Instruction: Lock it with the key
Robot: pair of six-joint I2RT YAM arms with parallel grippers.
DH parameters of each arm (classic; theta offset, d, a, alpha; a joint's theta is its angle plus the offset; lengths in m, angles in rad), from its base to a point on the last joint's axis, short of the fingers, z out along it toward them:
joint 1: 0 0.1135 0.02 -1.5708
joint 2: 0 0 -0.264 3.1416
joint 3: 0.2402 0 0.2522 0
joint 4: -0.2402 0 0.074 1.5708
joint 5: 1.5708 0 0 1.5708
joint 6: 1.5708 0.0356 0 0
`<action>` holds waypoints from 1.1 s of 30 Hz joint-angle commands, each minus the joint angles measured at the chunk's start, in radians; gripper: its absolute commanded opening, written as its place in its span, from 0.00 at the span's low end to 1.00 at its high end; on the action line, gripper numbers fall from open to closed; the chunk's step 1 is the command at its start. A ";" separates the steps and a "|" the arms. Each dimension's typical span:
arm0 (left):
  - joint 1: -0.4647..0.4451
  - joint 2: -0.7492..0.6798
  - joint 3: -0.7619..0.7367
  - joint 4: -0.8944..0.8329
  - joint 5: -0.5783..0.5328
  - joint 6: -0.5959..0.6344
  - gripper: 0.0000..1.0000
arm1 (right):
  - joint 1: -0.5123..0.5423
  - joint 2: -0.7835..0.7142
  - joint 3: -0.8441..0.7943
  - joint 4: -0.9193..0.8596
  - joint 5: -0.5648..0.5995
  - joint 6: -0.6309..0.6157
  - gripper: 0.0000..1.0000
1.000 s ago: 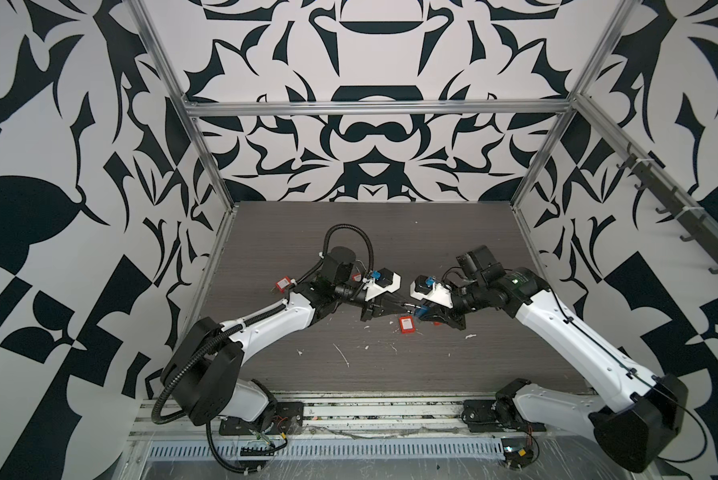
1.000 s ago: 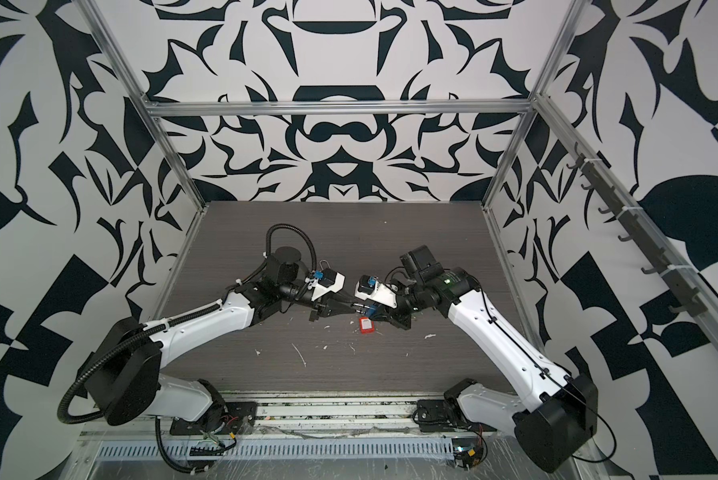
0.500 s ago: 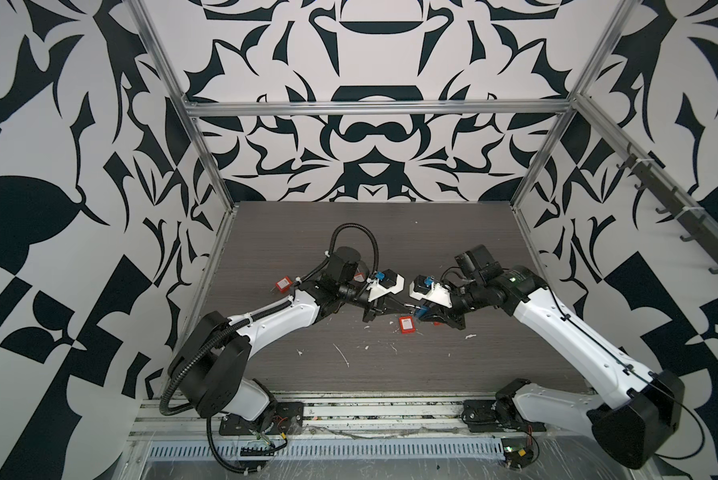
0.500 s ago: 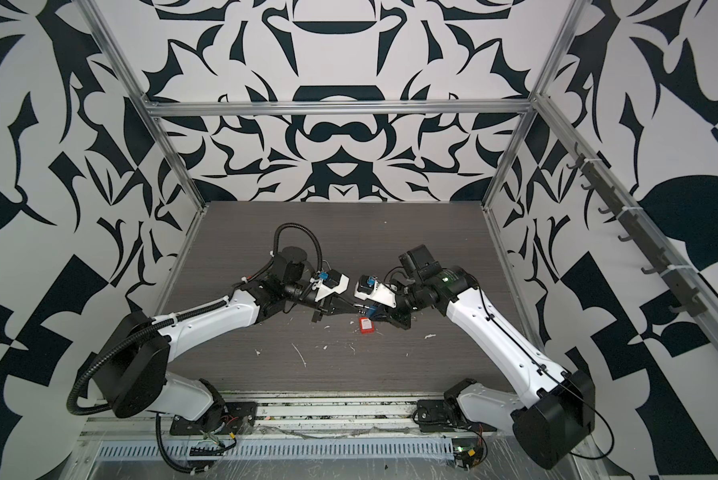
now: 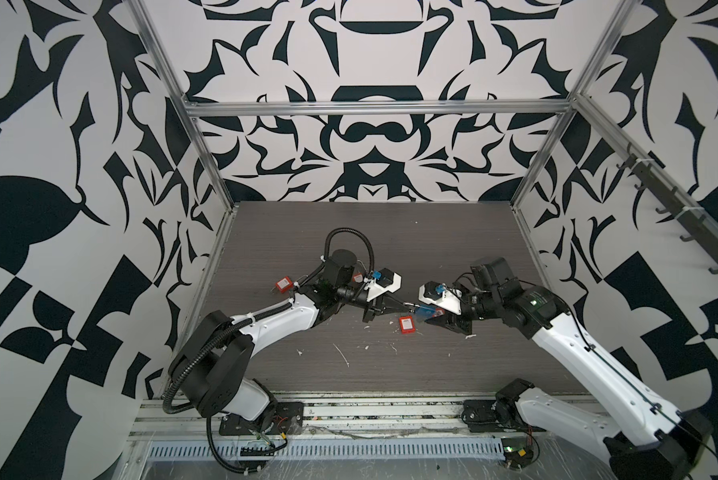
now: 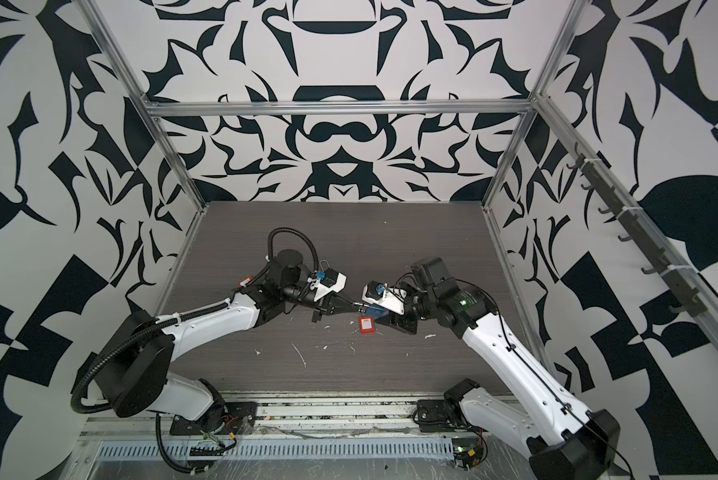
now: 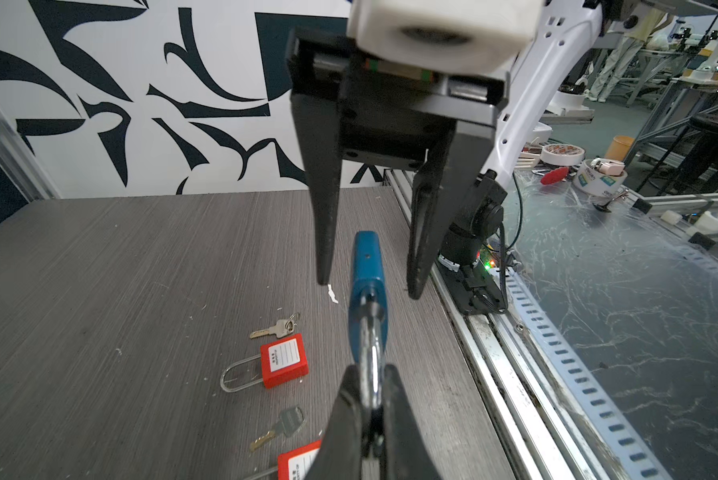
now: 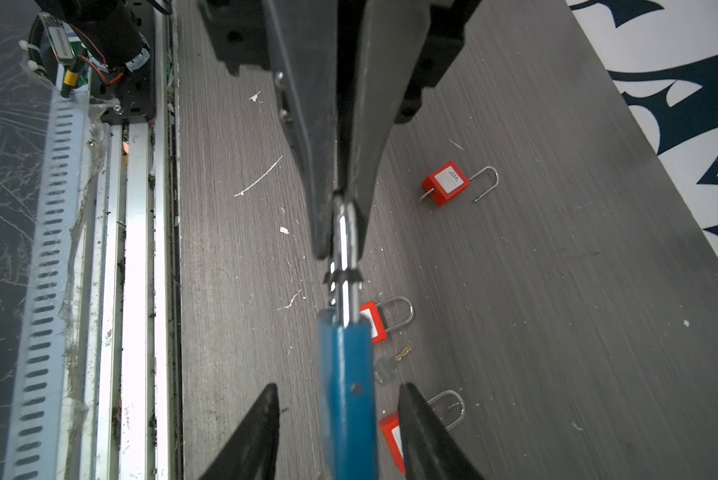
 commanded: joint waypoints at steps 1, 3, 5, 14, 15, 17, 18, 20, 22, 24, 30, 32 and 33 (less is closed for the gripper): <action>0.006 -0.012 -0.009 0.129 0.063 -0.059 0.00 | -0.002 -0.062 -0.059 0.101 -0.003 0.067 0.49; 0.006 0.000 -0.005 0.136 0.080 -0.067 0.00 | -0.002 -0.074 -0.080 0.140 -0.013 0.081 0.48; 0.006 0.008 -0.010 0.168 0.086 -0.087 0.00 | -0.002 -0.071 -0.091 0.174 -0.029 0.093 0.47; 0.004 0.004 -0.022 0.171 0.082 -0.093 0.00 | -0.002 -0.025 -0.073 0.200 -0.086 0.091 0.30; 0.004 0.002 -0.025 0.171 0.080 -0.092 0.00 | -0.002 -0.026 -0.071 0.199 -0.089 0.091 0.27; 0.004 0.000 -0.025 0.168 0.075 -0.088 0.00 | -0.002 -0.026 -0.066 0.189 -0.094 0.092 0.22; 0.004 -0.001 -0.025 0.163 0.072 -0.084 0.00 | -0.003 -0.025 -0.061 0.179 -0.097 0.091 0.21; 0.004 0.001 -0.017 0.147 0.068 -0.073 0.00 | -0.002 -0.023 -0.051 0.160 -0.098 0.088 0.17; 0.004 0.004 -0.014 0.132 0.063 -0.061 0.00 | -0.002 -0.019 -0.042 0.141 -0.106 0.081 0.14; 0.001 0.009 -0.015 0.136 0.053 -0.057 0.00 | -0.002 -0.012 -0.032 0.129 -0.122 0.081 0.12; -0.032 0.028 -0.007 0.138 0.031 -0.028 0.00 | -0.002 0.020 -0.001 0.117 -0.172 0.079 0.04; -0.046 0.031 -0.003 0.133 0.014 -0.012 0.00 | -0.003 0.040 0.012 0.117 -0.187 0.079 0.01; -0.050 0.032 -0.003 0.131 0.010 -0.006 0.00 | -0.002 0.048 0.018 0.114 -0.194 0.079 0.00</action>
